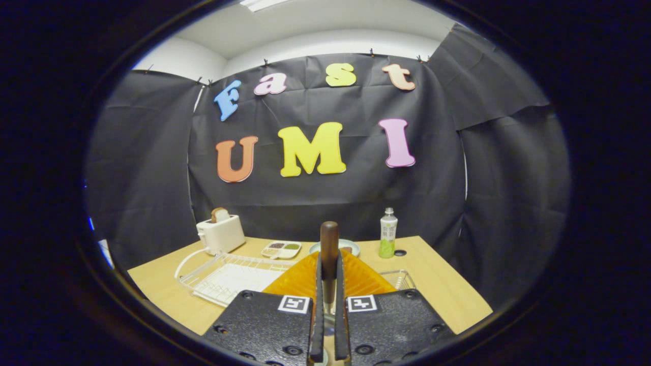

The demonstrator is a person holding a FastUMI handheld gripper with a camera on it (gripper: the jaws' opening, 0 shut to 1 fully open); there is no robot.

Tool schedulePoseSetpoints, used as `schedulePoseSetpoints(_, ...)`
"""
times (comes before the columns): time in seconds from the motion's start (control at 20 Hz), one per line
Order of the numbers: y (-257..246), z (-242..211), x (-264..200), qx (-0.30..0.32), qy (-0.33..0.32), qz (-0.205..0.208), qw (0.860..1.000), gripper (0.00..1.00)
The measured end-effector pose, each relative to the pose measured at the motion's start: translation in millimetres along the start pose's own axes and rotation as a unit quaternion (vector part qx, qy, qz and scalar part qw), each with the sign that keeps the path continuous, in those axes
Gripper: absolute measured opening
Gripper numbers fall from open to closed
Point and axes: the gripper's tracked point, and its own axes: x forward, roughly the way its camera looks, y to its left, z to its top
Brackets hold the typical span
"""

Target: Take the plate from the dish rack, then take the spoon from the basket and place it into the plate.

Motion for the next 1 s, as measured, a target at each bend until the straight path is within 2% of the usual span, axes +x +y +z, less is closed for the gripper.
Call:
schedulePoseSetpoints(0.25,47.4,-56.7,-19.3,-0.002,0.021,0.0,1.0,0.14)
schedulePoseSetpoints(0.55,104.0,-82.5,-33.0,0.007,0.008,0.004,1.0,0.14)
schedulePoseSetpoints(0.85,117.8,-116.7,-47.0,0.017,0.015,-0.022,1.0,0.15)
schedulePoseSetpoints(1.0,115.2,-128.3,-53.2,-0.014,0.013,-0.035,0.999,0.15)
